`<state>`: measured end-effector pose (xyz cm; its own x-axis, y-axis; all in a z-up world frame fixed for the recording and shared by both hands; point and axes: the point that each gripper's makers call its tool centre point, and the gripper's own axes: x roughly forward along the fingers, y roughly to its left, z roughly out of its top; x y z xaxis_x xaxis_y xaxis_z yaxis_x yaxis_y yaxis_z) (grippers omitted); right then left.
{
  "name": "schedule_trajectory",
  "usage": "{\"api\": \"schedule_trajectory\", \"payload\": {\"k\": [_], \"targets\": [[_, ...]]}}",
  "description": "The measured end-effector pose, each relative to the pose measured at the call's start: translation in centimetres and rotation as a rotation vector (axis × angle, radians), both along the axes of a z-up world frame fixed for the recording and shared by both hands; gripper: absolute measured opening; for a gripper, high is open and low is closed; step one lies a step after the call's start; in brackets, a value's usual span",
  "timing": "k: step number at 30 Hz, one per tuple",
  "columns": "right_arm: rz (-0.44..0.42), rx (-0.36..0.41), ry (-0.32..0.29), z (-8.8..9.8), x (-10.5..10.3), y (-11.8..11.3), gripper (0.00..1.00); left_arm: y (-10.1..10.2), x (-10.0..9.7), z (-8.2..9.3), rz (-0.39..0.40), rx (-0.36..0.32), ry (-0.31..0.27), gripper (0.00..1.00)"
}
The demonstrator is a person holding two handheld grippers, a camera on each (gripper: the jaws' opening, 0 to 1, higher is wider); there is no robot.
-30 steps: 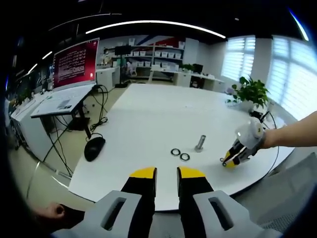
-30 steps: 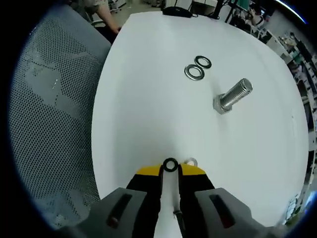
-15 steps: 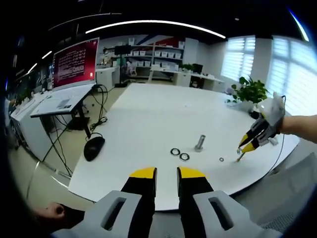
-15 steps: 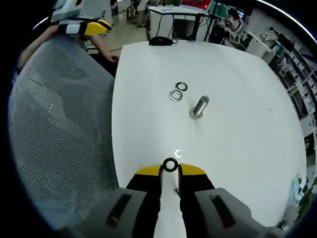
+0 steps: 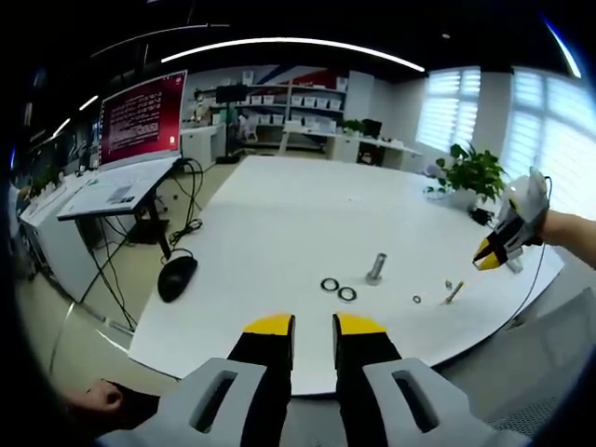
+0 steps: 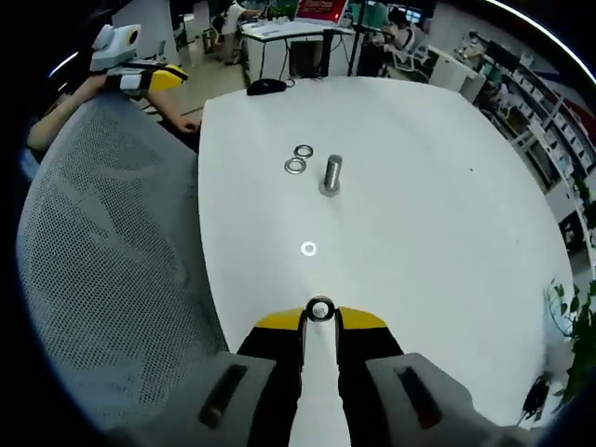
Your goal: Place the washer onto the threaded stud by aligning its center hole with the stud, sliding it down to the base, and recovering from edge contact or off-axis alignment until the washer reaches the visible bottom stop.
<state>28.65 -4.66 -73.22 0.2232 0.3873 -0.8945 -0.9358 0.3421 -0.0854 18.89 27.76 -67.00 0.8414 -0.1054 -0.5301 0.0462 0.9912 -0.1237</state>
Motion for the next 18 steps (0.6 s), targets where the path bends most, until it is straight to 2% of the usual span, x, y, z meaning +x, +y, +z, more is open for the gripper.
{"api": "schedule_trajectory", "payload": {"k": [8,13,16,18], "targets": [[0.004,-0.045,-0.005,-1.0,0.0,-0.7,0.14,0.1,-0.1,0.0,0.005,-0.002,0.000,0.14],[0.012,-0.058,0.005,-1.6,0.2,-0.4,0.14,0.1,-0.1,0.0,0.007,-0.004,0.000,0.14],[0.052,-0.071,0.042,-2.2,-0.6,0.4,0.14,0.1,-0.1,0.1,0.009,-0.005,-0.001,0.14],[0.068,-0.094,0.036,-2.8,-0.5,0.4,0.14,0.1,-0.1,0.0,0.009,-0.004,-0.001,0.14]]}}
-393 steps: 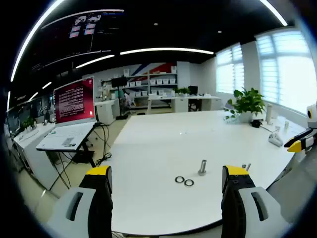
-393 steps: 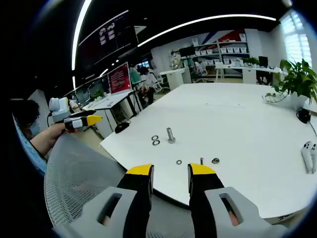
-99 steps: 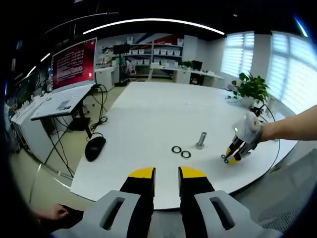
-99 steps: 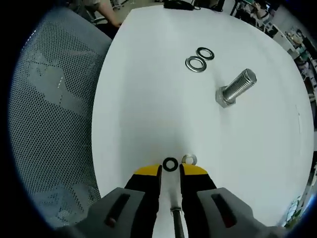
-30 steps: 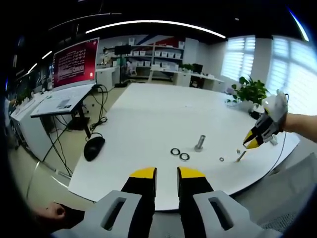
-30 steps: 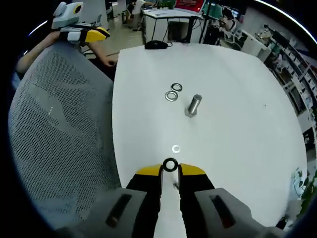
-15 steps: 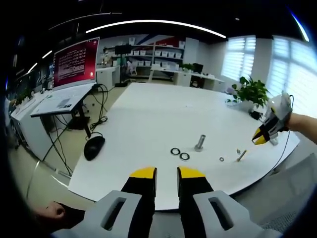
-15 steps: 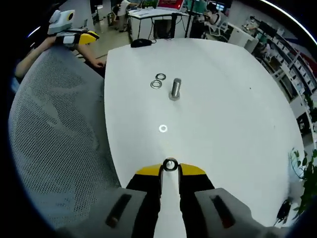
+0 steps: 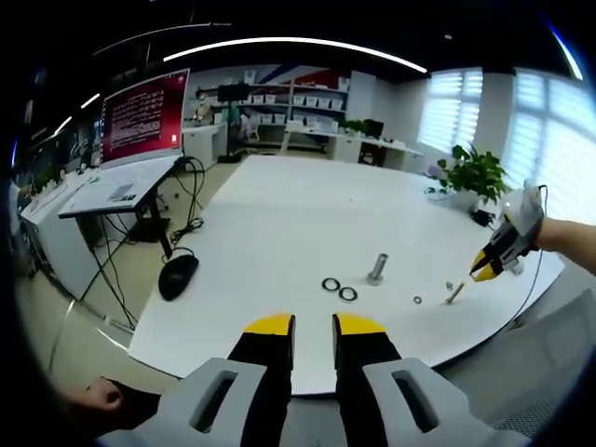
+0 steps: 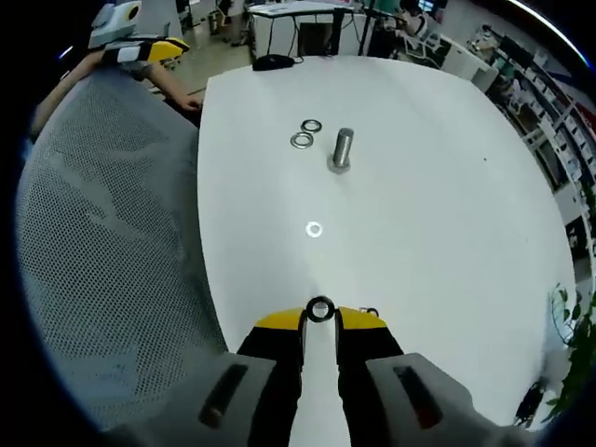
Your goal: Place the washer onto the threaded stud by aligning its center hole with the stud, sliding it down to the base, and recovering from edge contact or off-axis alignment until the washer reaches the visible bottom stop.
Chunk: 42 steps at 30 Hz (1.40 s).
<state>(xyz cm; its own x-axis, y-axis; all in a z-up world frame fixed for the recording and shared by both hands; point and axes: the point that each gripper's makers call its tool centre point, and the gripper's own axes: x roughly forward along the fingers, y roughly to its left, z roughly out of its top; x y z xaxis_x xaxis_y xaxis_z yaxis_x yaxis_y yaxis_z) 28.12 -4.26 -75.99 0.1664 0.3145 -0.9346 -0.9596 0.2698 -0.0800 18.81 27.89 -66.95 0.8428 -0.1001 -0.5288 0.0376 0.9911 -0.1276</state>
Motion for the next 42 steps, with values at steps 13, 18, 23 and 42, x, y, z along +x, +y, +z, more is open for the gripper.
{"api": "schedule_trajectory", "payload": {"k": [13,18,23,42], "targets": [[0.031,-0.077,0.007,-1.9,0.5,-0.1,0.14,0.1,0.0,0.1,0.006,-0.004,-0.002,0.14],[0.041,-0.090,0.000,-2.0,0.8,0.0,0.14,0.0,0.0,0.0,0.004,-0.003,0.000,0.14],[0.051,-0.114,0.002,-2.7,0.7,-0.3,0.14,0.0,0.0,0.0,0.002,-0.003,0.002,0.14],[0.086,-0.172,0.039,-7.4,0.4,0.0,0.12,-0.2,0.0,-0.2,-0.011,0.000,0.016,0.14]]}}
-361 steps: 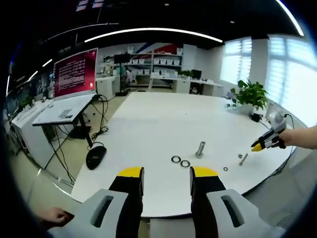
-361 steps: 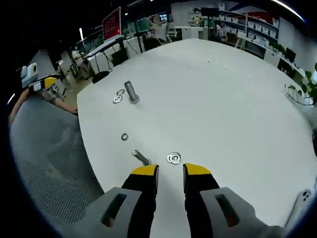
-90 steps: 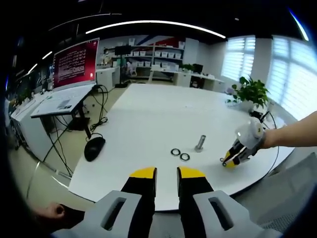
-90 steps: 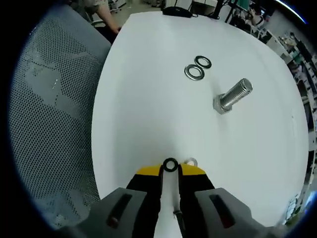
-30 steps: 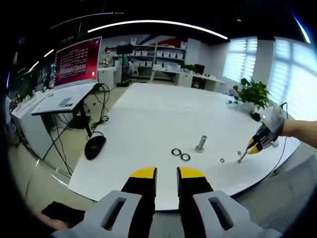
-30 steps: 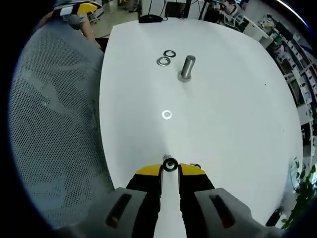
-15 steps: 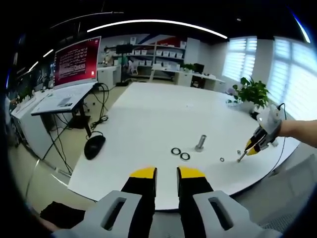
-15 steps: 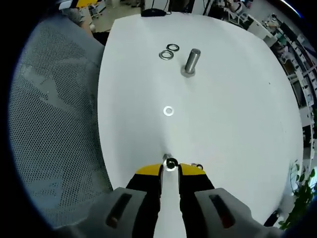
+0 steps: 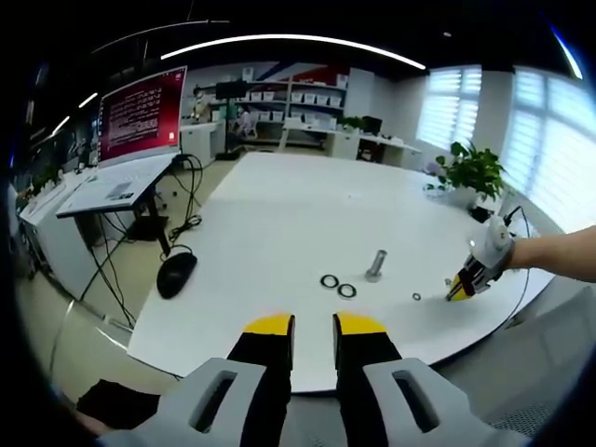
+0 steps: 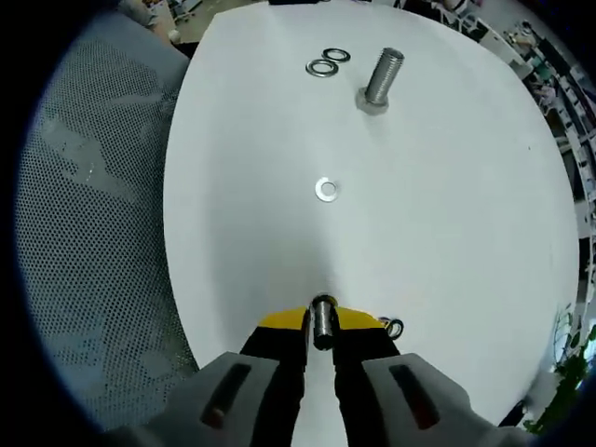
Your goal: Place the washer onto the threaded stud by aligning its center hole with the stud, sliding it down to the base, and recovering from edge contact or off-axis alignment until the washer reaches the visible bottom stop.
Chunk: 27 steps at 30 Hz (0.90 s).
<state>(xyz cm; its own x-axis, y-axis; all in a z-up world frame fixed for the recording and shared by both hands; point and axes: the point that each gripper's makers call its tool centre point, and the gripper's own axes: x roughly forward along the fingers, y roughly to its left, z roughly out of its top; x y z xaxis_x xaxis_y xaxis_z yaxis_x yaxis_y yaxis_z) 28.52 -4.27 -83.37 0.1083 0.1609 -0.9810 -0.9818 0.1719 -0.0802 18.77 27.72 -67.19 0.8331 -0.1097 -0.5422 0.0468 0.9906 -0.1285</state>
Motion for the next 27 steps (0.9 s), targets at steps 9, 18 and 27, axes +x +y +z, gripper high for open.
{"api": "schedule_trajectory", "payload": {"k": [9,18,27], "targets": [[-0.079,0.059,-0.004,1.5,-0.2,-1.8,0.23,0.0,0.1,0.1,-0.001,-0.001,-0.005,0.14],[-0.290,0.184,-0.005,2.5,2.2,-5.2,0.21,0.0,0.1,0.1,0.000,-0.002,-0.007,0.14],[-0.401,0.254,0.057,0.8,3.7,-5.0,0.18,0.1,0.0,0.0,0.003,0.002,0.002,0.14]]}}
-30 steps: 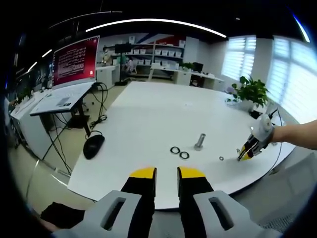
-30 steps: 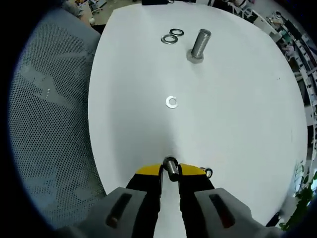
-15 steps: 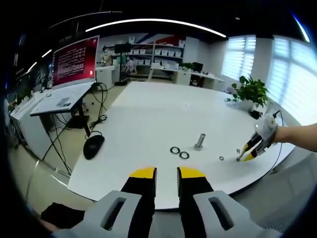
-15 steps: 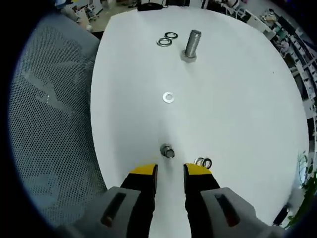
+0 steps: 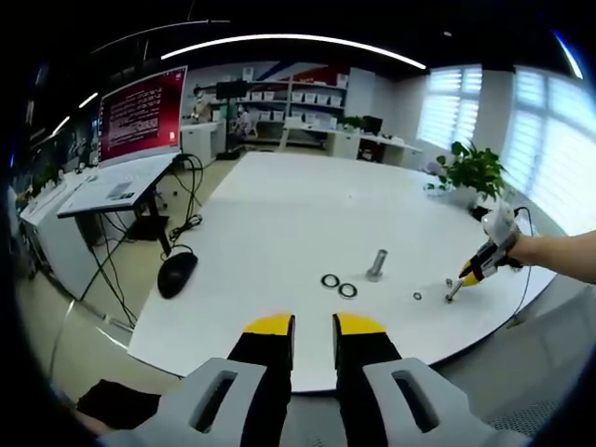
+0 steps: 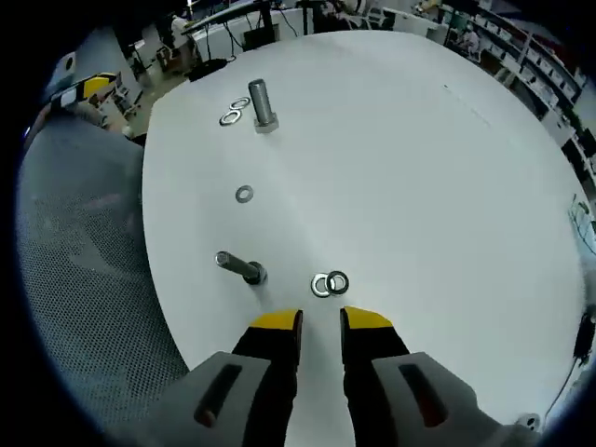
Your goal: Place the washer onto the threaded stud by aligning its center hole with the stud, sliding it down to the base, and recovering from edge contact or off-axis alignment until the washer reaches the visible bottom stop.
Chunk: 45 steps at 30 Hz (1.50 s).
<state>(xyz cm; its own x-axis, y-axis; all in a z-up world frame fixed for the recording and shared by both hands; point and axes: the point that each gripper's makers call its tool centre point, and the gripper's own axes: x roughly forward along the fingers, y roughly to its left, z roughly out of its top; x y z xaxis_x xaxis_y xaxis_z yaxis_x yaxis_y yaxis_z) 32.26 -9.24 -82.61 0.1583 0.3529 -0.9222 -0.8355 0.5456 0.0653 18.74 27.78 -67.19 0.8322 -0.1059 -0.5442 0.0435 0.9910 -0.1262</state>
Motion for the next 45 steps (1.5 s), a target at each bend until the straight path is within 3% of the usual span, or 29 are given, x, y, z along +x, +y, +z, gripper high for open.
{"api": "schedule_trajectory", "payload": {"k": [8,19,30,37,45], "targets": [[0.051,-0.027,0.030,-1.4,-0.8,1.3,0.16,0.1,0.0,0.0,0.008,0.002,0.000,0.14],[0.061,-0.034,-0.045,-1.2,1.2,1.7,0.18,0.2,0.0,-0.1,0.008,0.007,0.008,0.13],[0.102,-0.043,-0.072,-1.3,1.2,2.1,0.16,0.2,0.0,-0.2,0.007,0.009,0.012,0.13],[0.076,-0.043,-0.087,-1.0,0.9,2.0,0.15,0.2,0.0,-0.2,0.007,0.008,0.011,0.13],[0.066,-0.002,-0.110,0.9,-0.4,2.1,0.15,0.2,0.0,-0.1,0.007,0.005,0.005,0.13]]}}
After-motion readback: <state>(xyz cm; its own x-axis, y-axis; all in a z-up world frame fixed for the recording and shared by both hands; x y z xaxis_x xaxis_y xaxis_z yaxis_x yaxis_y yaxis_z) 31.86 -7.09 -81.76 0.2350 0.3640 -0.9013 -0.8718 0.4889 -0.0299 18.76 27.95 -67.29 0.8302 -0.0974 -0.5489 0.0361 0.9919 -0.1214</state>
